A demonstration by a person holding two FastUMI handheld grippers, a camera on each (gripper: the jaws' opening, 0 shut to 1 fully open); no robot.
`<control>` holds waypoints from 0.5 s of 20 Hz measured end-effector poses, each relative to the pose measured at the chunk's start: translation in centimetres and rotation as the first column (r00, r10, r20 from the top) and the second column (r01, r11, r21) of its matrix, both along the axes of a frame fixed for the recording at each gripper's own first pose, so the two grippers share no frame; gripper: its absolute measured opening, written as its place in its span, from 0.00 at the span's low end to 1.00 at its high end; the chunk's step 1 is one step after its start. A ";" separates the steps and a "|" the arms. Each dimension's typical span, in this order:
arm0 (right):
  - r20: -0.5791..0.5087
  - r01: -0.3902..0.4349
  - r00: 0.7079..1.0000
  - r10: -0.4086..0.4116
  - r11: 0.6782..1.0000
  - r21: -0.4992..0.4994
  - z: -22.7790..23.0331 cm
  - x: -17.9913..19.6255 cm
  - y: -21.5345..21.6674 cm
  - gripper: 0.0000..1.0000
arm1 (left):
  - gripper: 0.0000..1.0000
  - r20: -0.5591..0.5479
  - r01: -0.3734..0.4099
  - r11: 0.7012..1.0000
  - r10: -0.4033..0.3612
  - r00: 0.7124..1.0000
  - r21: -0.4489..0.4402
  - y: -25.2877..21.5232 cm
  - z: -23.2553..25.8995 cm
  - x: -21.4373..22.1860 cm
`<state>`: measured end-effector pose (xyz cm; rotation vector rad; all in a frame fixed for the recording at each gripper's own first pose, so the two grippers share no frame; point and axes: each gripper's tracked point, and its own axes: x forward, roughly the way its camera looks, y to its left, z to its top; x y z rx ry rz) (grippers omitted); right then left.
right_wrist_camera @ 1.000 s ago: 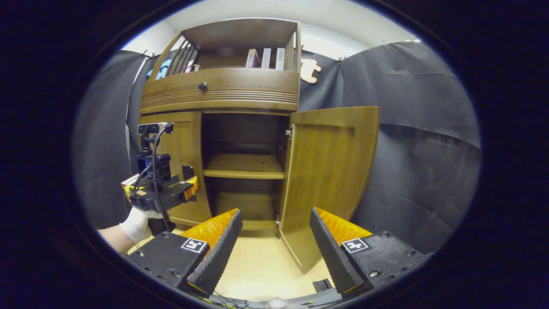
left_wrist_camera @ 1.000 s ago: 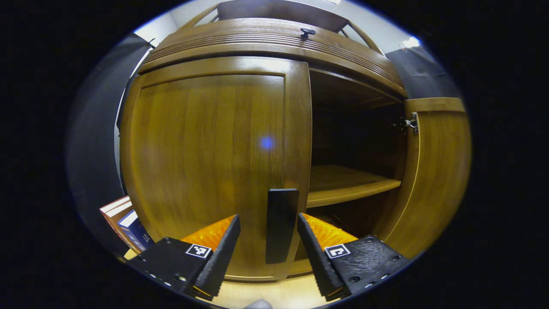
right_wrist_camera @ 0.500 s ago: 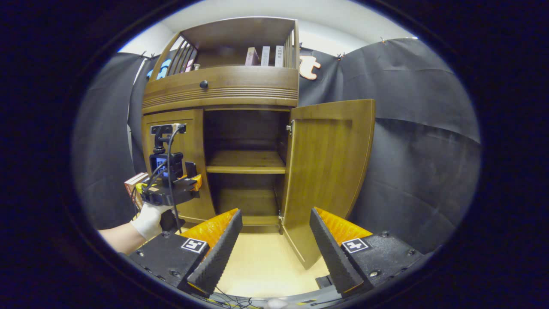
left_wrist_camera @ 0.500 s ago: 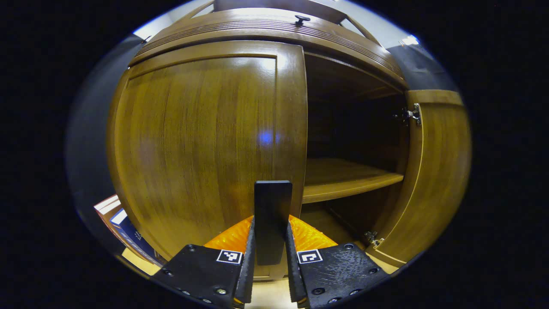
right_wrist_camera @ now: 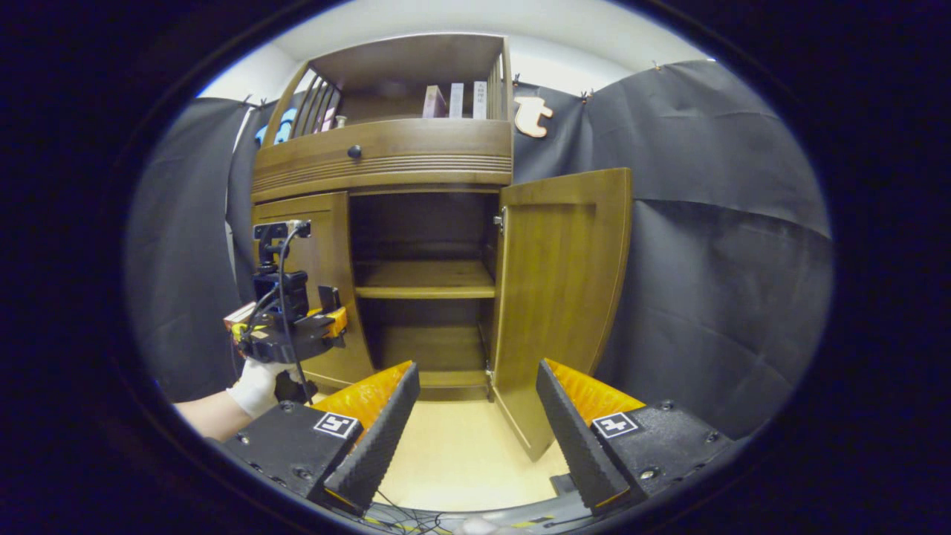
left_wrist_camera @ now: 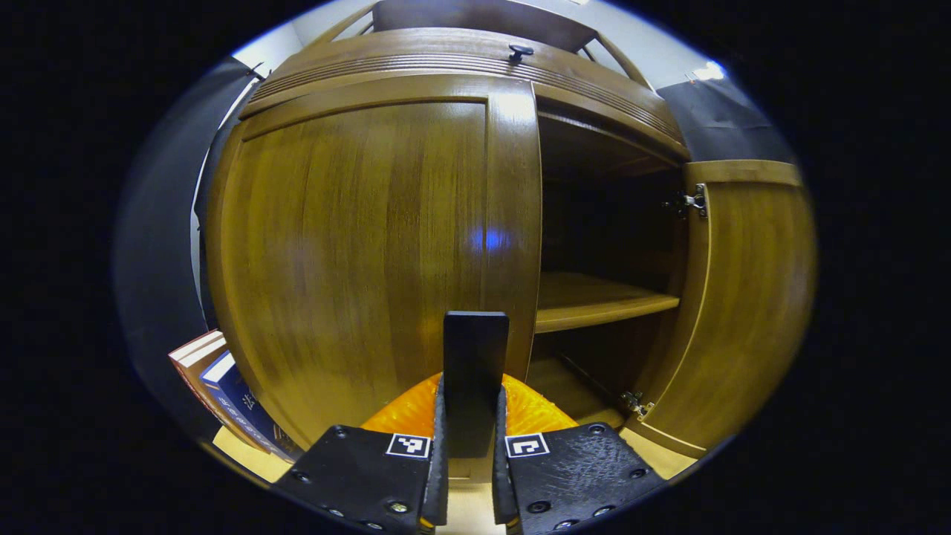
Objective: Open the right door of the double-door shoe cabinet with the right hand, and open the left door with the left hand.
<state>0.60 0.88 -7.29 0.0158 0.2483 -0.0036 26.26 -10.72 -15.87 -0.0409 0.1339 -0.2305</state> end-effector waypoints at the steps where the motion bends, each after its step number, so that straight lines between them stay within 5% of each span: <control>1: 0.000 -0.009 1.000 0.009 1.000 0.004 -0.1 -0.2 0.2 1.00 | 0.23 0.003 0.006 1.000 -0.006 1.000 -0.001 0.2 0.0 -0.7; 10: -0.002 -0.077 0.997 0.077 0.997 0.013 -0.4 -0.6 1.8 1.00 | 0.22 0.021 0.036 0.999 -0.036 0.999 -0.014 4.1 0.1 -8.2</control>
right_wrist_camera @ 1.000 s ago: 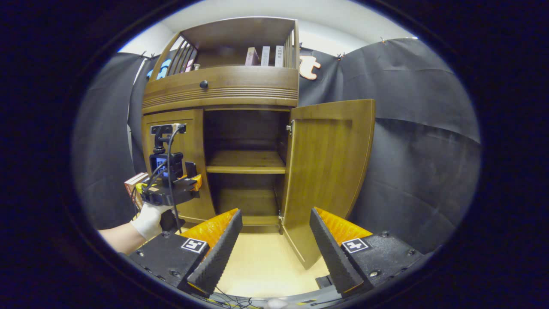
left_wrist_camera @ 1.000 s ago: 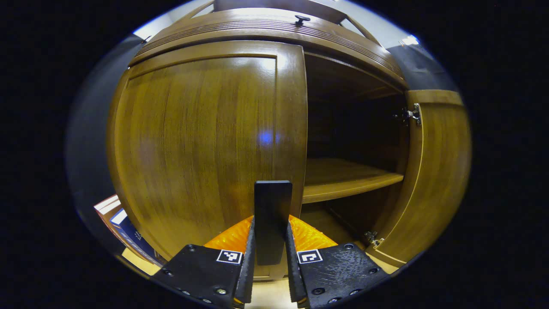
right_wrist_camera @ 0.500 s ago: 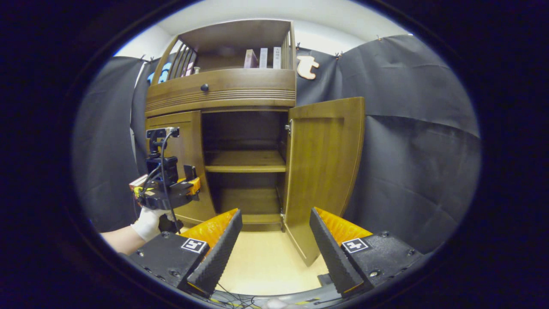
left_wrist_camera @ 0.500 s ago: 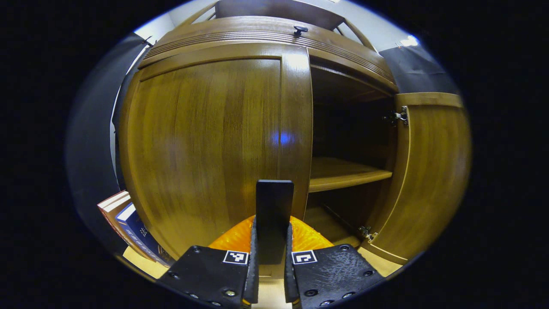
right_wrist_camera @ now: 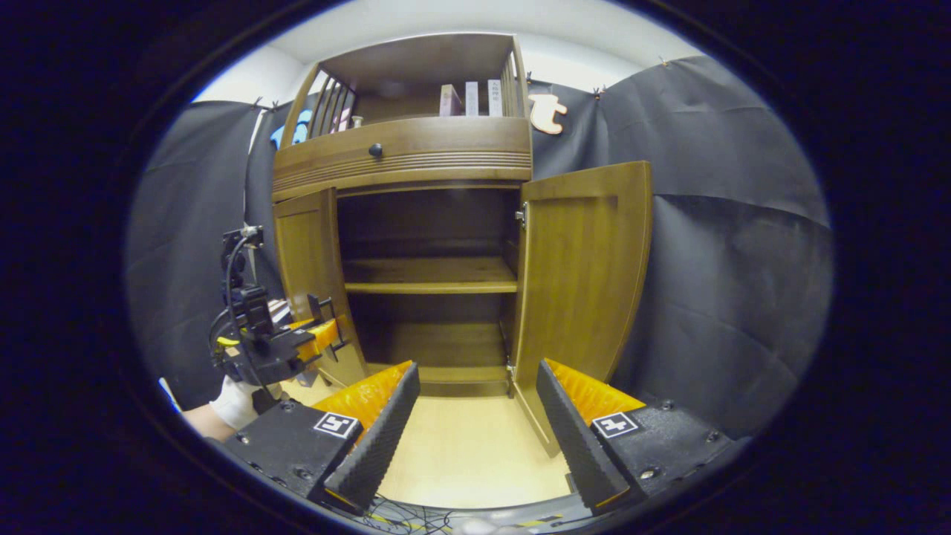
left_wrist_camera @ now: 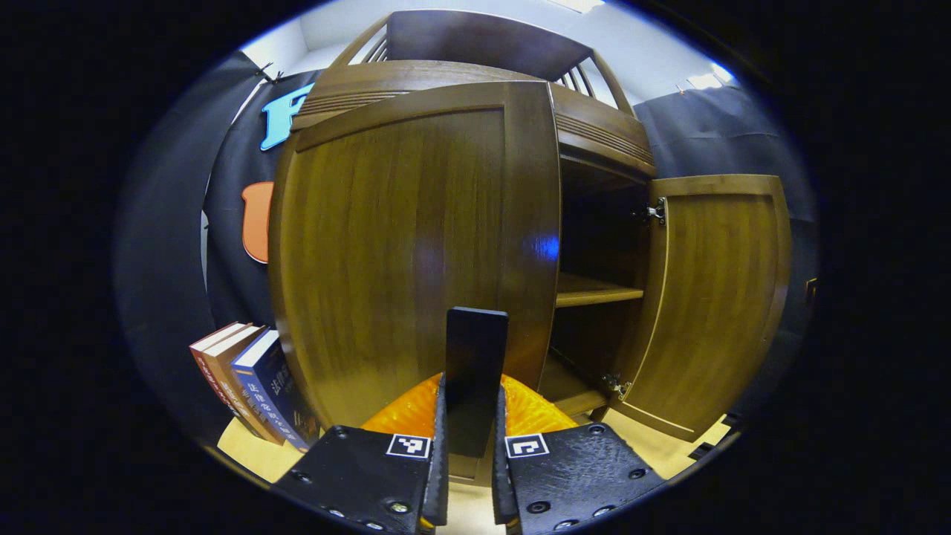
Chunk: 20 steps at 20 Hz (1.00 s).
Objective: Open the right door of the double-door shoe cabinet with the right hand, and open the left door with the left hand.
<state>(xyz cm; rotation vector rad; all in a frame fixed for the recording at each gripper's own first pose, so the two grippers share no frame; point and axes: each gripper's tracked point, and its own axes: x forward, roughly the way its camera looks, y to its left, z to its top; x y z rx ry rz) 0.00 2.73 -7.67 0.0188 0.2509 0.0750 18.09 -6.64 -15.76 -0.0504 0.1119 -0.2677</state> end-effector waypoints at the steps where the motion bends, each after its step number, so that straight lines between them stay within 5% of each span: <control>1: 0.000 -0.007 1.000 0.007 1.000 0.001 -0.1 0.0 0.2 1.00 | 0.23 0.007 0.000 1.000 0.000 1.000 0.004 0.6 0.0 -0.7; 20: -0.027 -0.140 0.990 0.140 0.990 0.006 -1.0 -0.4 5.1 1.00 | 0.22 0.028 -0.097 0.995 0.097 0.995 -0.004 9.3 -0.4 -7.6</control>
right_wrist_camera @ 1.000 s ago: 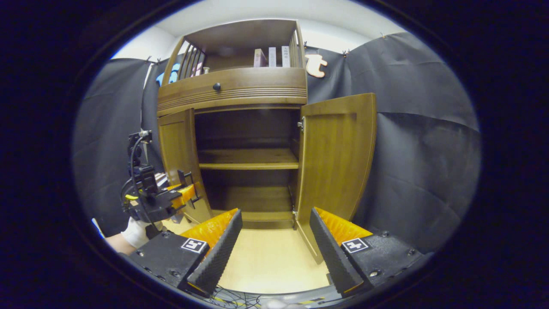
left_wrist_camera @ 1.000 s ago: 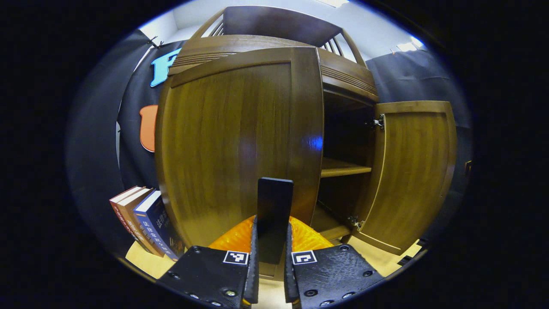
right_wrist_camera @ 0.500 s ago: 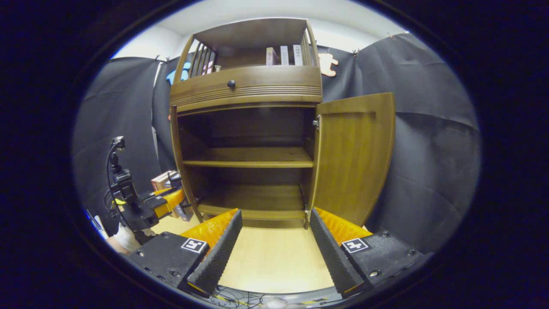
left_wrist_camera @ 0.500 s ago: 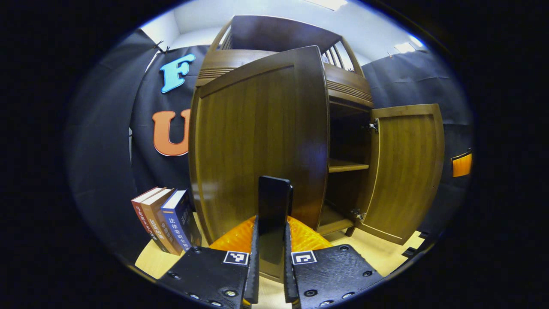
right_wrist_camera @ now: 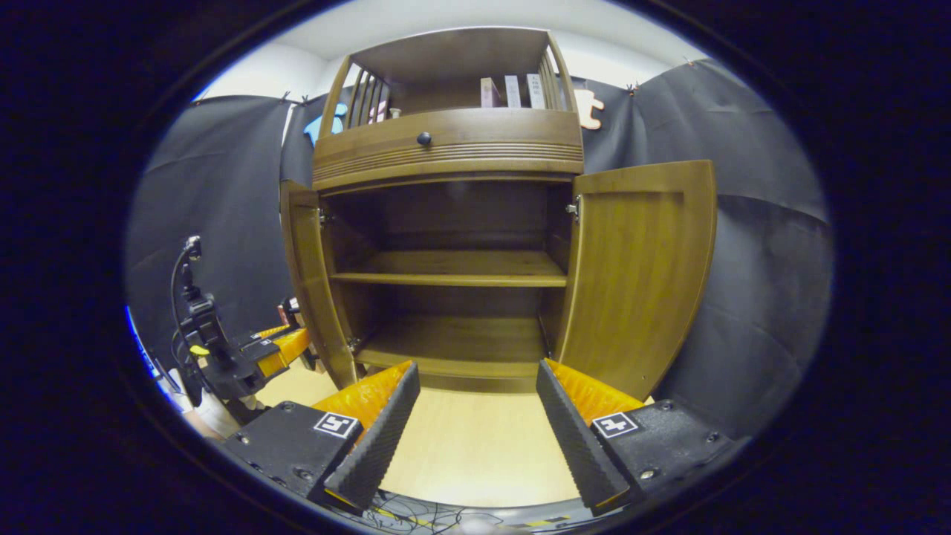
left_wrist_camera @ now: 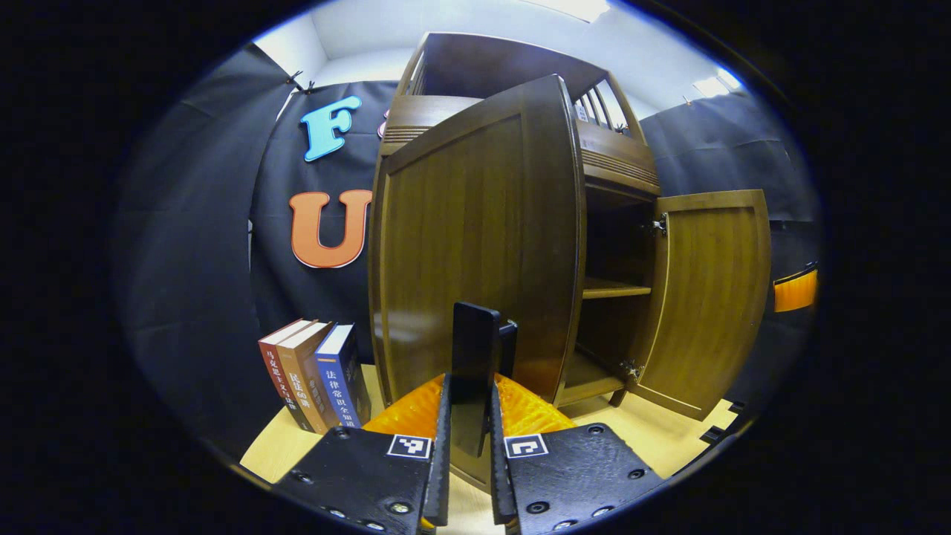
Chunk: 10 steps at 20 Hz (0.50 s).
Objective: Open the right door of the double-door shoe cabinet with the right hand, and open the left door with the left hand.
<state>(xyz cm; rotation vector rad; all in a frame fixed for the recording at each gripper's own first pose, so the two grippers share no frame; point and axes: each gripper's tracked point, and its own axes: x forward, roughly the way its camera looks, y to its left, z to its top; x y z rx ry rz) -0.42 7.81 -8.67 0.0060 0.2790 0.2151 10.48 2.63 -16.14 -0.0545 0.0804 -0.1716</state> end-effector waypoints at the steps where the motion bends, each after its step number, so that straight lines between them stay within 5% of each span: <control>1: -0.001 -0.005 1.000 0.005 1.000 0.001 -0.1 0.0 0.2 1.00 | 0.22 0.000 -0.008 1.000 0.008 1.000 0.002 0.4 0.0 -0.2; 3: 0.000 -0.012 1.000 0.012 1.000 0.001 -0.1 -0.1 0.4 1.00 | 0.30 -0.002 -0.032 0.999 0.032 0.999 0.012 1.6 -0.1 -0.8; 4: 0.001 -0.016 1.000 0.016 1.000 0.003 0.0 -0.1 0.5 1.00 | 0.11 0.004 -0.044 0.999 0.044 0.999 0.014 2.0 0.1 -0.7; 7: 0.002 -0.024 1.000 0.024 1.000 0.007 0.0 -0.1 0.9 1.00 | 0.11 -0.006 -0.071 0.997 0.071 0.997 0.011 3.5 -0.2 -1.2; 8: -0.001 -0.026 1.000 0.026 1.000 0.007 -0.2 -0.3 1.0 1.00 | 0.19 -0.009 -0.095 0.995 0.096 0.995 0.013 4.3 -0.2 -1.7; 10: -0.005 -0.031 0.999 0.031 0.999 0.011 -0.4 -0.4 1.4 1.00 | 0.04 0.000 -0.122 0.992 0.122 0.993 0.017 5.6 -0.1 -1.7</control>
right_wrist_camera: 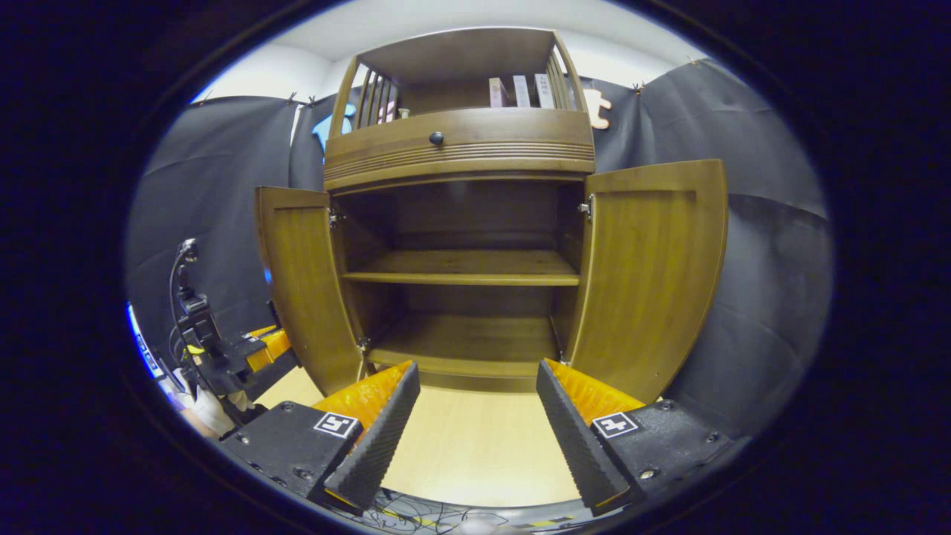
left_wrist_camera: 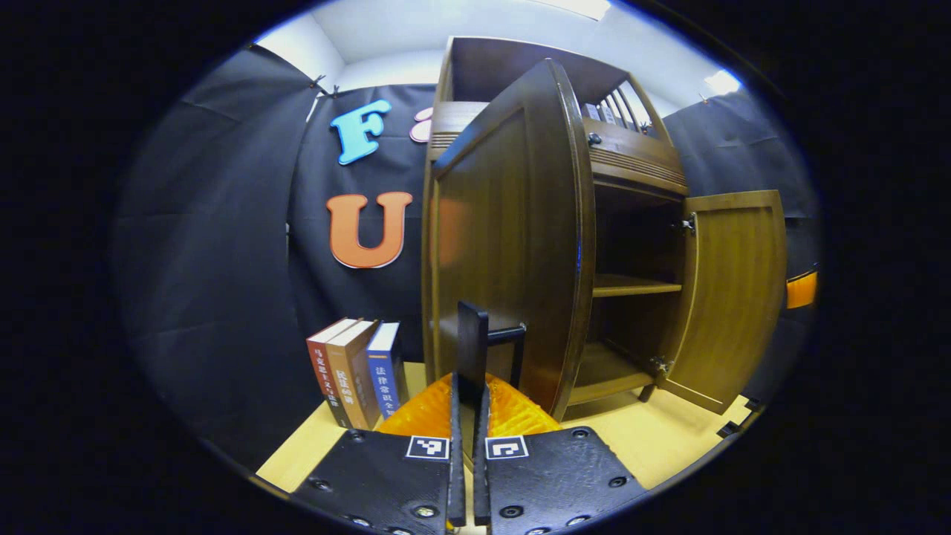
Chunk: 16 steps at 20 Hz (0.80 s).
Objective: Open the right door of the double-door shoe cabinet with the right hand, and open the left door with the left hand.
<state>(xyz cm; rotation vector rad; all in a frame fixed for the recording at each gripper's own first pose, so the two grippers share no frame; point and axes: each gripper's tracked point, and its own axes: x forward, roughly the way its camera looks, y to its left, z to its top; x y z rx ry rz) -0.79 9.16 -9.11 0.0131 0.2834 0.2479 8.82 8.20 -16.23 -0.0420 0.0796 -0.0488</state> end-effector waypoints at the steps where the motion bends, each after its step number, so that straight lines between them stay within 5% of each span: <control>1: -0.003 -0.003 1.000 0.003 1.000 0.000 -0.1 -0.1 0.2 1.00 | 0.04 -0.002 -0.006 1.000 0.006 1.000 -0.002 0.6 -0.1 -0.2; 7: -0.011 -0.013 1.000 0.013 1.000 0.008 -0.5 -0.5 0.7 1.00 | 0.00 -0.005 -0.022 1.000 0.022 1.000 -0.005 4.6 -0.5 -0.4; 16: -0.022 -0.028 0.999 0.028 1.000 0.009 -0.8 -0.7 1.2 1.00 | 0.00 -0.027 0.093 0.995 -0.092 0.995 0.024 8.5 -1.0 0.5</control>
